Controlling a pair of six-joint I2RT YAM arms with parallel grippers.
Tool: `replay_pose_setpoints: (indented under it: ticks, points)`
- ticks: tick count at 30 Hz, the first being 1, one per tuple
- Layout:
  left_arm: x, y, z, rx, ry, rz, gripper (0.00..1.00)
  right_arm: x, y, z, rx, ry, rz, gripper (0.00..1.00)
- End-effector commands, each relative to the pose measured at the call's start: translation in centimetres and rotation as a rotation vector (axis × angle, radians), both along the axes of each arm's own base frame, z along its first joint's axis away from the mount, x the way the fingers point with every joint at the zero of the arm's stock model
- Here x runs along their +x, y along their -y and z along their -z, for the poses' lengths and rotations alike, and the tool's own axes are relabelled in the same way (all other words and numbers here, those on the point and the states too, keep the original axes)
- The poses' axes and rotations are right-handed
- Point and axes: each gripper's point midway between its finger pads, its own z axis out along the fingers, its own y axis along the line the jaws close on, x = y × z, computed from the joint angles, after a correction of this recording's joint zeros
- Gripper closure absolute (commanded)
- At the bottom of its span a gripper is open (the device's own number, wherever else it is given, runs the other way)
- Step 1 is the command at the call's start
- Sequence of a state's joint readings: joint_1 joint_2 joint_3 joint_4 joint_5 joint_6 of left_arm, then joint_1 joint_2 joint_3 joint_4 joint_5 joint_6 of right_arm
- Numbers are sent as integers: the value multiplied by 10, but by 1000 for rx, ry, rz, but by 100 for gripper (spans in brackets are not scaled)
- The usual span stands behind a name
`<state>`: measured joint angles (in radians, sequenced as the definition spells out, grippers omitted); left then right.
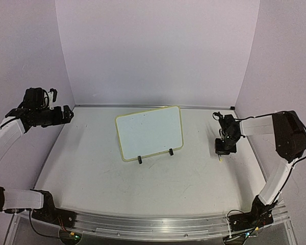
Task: Write a sentence on the whiteboard
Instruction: Pick up the whiteboard marker from the corner of the board, then pass from the right arm to the left
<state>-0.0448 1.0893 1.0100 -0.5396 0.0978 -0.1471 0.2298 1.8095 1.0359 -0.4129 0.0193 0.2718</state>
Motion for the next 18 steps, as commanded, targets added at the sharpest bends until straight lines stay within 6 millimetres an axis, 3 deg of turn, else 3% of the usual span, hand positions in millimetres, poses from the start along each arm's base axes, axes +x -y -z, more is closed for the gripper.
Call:
replay_pose_setpoints:
  ticks: [1,5,10,14,18]
  points:
    - [3,24,-34,-141,86,70,1,1,-19,-49,94,105,-94,100]
    - [-2,55,-57,-173,104,98,1,-11,-63,-119,127,275,-279,100]
    - [-16,123,-97,-298,143,293,1,-55,-155,-182,213,394,-627,100]
    - [-37,190,-111,-399,110,520,1,-89,-218,-209,257,438,-832,100]
    - [-63,244,-116,-517,44,745,1,-109,-268,-223,257,466,-974,100]
